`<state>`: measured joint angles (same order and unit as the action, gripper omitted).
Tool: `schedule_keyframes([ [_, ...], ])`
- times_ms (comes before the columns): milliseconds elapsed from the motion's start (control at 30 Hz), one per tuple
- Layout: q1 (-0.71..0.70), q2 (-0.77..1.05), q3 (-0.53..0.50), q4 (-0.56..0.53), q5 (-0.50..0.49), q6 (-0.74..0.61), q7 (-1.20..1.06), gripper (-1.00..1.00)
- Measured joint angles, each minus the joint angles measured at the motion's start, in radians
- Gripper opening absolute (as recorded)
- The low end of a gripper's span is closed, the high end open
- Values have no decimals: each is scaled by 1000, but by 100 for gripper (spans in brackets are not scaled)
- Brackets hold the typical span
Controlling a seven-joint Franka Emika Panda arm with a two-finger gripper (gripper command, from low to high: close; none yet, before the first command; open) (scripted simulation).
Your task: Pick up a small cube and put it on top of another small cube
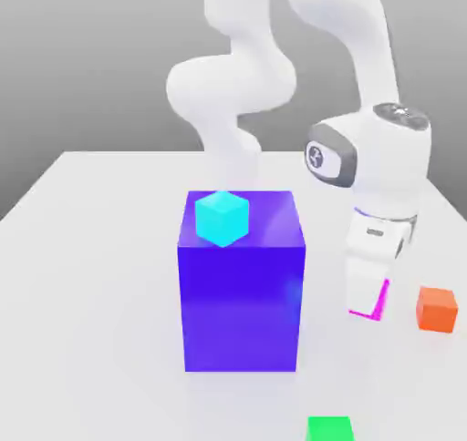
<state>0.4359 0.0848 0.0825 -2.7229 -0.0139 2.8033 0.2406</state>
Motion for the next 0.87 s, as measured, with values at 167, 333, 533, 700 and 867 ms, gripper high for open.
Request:
schedule_keyframes([
  [167, -75, 67, -45, 177, 13, -112, -107, -100],
  [333, -152, 134, -92, 357, 24, -223, -216, -100],
  [533, -189, 295, -107, 445, 35, -147, -269, 100],
  [700, -189, 295, -107, 445, 35, -147, -269, 100],
  [867, -188, 215, -111, 442, 30, -222, -266, 100],
])
